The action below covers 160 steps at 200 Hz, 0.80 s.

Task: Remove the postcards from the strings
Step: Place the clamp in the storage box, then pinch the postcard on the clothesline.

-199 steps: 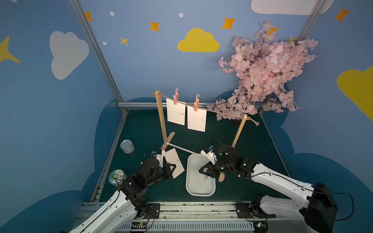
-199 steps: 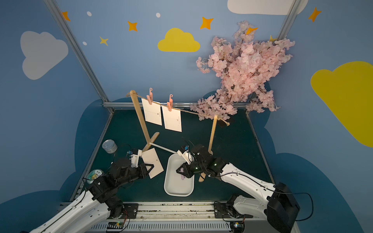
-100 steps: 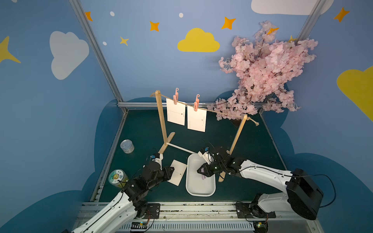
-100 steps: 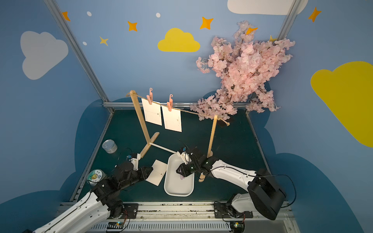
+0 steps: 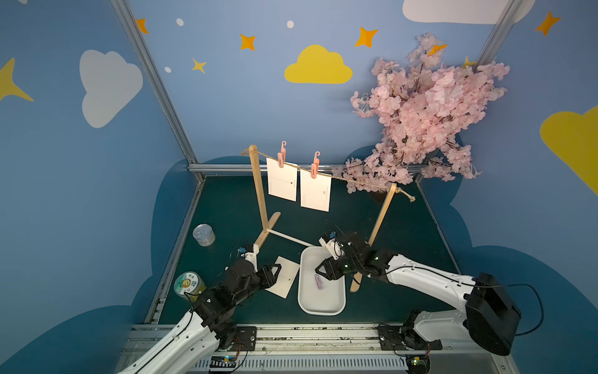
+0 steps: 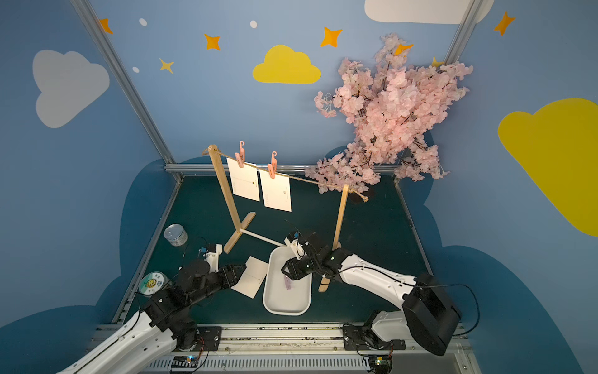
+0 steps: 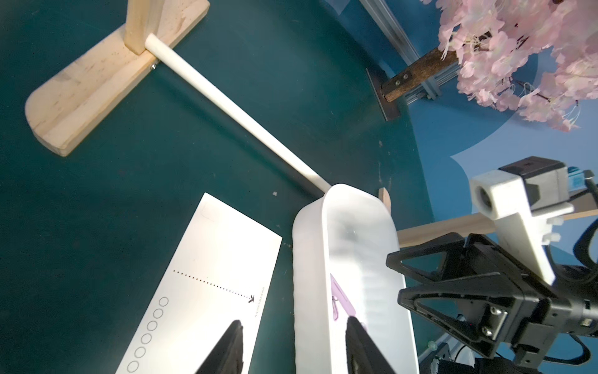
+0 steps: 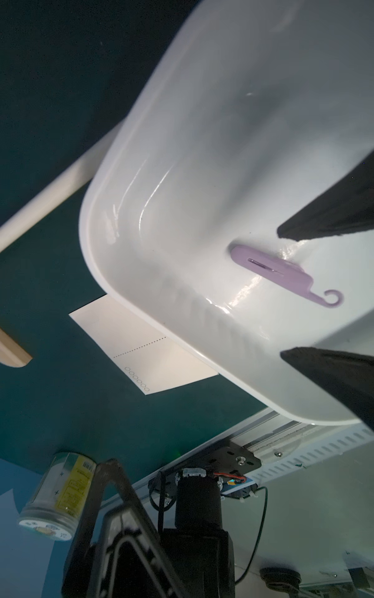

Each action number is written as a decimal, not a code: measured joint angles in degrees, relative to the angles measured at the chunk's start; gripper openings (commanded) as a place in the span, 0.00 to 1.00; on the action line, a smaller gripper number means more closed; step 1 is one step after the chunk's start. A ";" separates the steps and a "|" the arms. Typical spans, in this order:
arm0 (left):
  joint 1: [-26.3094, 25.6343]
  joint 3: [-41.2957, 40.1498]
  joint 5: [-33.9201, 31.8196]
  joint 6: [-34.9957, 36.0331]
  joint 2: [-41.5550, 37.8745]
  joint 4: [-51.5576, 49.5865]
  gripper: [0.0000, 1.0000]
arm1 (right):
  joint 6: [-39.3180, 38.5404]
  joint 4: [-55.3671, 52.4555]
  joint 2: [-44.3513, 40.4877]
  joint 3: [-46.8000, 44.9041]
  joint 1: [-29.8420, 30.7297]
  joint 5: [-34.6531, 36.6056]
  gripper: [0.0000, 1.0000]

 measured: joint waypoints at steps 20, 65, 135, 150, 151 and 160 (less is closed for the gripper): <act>0.00 1.55 -0.15 0.90 0.37 0.37 0.56 | -1.09 -1.77 -3.21 2.12 0.37 1.14 0.64; 0.00 6.51 -0.31 3.45 4.00 1.92 0.64 | -4.48 -4.94 -7.63 8.26 1.66 2.60 0.77; 0.02 15.17 -0.02 9.86 10.10 5.75 0.65 | -7.69 -9.33 -6.80 21.09 8.31 -0.17 0.77; 0.02 16.96 0.00 11.17 10.86 6.08 0.66 | -7.93 -9.81 -5.68 26.10 8.92 -1.40 0.77; 0.02 17.07 0.00 11.21 10.91 6.08 0.66 | -7.93 -9.84 -5.64 26.32 8.92 -1.46 0.77; 0.02 18.73 0.02 12.17 11.67 6.21 0.66 | -8.17 -10.03 -5.18 29.38 8.96 -2.29 0.78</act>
